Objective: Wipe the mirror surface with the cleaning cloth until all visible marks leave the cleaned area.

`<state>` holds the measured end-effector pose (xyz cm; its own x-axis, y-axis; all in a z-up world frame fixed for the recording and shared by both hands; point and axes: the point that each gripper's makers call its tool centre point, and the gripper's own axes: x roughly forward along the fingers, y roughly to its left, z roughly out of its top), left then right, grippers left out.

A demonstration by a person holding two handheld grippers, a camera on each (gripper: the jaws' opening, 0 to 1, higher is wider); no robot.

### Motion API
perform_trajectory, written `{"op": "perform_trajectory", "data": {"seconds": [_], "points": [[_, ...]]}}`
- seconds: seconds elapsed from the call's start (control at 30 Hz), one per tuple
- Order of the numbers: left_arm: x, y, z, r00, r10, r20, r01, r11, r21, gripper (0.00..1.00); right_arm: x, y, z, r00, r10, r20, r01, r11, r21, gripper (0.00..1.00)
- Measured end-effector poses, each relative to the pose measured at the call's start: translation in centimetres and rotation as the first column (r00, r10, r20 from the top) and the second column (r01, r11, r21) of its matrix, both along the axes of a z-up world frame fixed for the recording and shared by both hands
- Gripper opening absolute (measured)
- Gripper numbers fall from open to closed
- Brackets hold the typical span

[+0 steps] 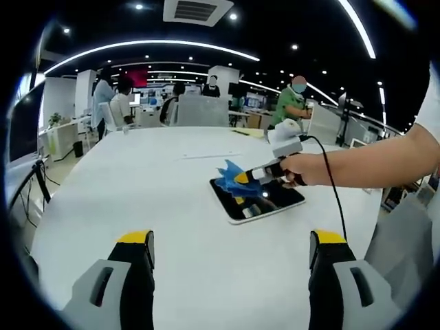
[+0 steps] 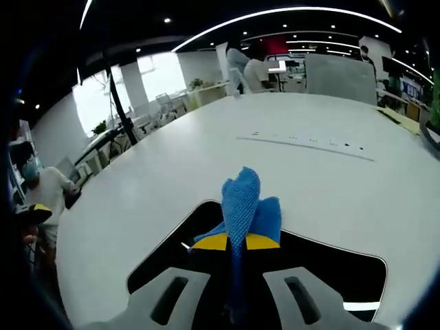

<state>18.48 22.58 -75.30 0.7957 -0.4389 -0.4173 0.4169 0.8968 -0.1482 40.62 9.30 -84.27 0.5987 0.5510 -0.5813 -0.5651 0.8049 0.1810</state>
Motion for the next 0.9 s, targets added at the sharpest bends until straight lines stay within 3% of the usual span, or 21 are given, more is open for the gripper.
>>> {"op": "perform_trajectory", "data": {"seconds": [0.43,0.9], "points": [[-0.5,0.9,-0.4,1.0,0.008,-0.017,-0.008,1.0,0.009,0.94,1.0,2.0,-0.2,1.0,0.007,0.002,-0.007,1.0,0.021,0.02],[-0.3,0.8,-0.4,1.0,0.004,-0.016,-0.004,1.0,0.006,0.94,0.8,2.2,-0.2,1.0,0.018,0.008,-0.018,1.0,0.021,0.02]]}}
